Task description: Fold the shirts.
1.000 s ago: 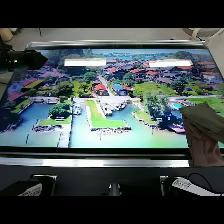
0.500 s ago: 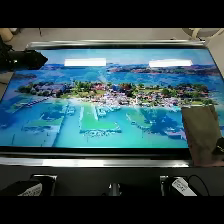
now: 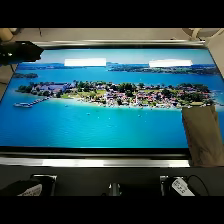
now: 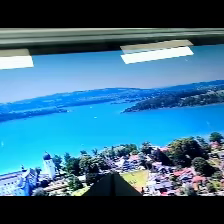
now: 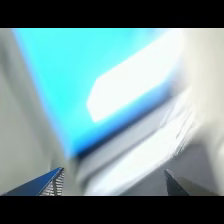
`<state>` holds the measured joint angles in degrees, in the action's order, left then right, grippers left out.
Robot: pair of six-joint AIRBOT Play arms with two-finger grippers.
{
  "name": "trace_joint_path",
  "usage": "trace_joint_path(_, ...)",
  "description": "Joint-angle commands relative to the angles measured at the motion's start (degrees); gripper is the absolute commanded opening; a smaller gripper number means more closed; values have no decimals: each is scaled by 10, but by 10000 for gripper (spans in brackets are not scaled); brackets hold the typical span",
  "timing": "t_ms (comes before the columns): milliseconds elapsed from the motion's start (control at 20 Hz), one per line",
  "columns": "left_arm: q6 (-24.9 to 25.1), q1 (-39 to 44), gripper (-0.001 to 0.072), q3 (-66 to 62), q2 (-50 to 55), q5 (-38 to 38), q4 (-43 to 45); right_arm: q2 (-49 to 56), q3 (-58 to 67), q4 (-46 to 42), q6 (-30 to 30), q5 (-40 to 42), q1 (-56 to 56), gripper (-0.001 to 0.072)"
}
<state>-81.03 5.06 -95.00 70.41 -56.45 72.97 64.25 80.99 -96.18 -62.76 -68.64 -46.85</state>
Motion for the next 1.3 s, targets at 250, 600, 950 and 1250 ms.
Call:
trace_joint_path(250, -140, 61, 720, -15, 176, -323, 193, 105, 75, 105, -27, -108, 379, 700)
trace_joint_path(600, -216, 78, 720, 158, 48, -157, 174, 154, 67, 119, -24, -238, 438, 659)
trace_joint_path(950, -215, 78, 720, 158, 50, -160, 174, 147, 58, 111, -35, -235, 438, 613)
trace_joint_path(1250, -215, 78, 720, 158, 50, -160, 174, 147, 58, 111, -35, -235, 438, 613)
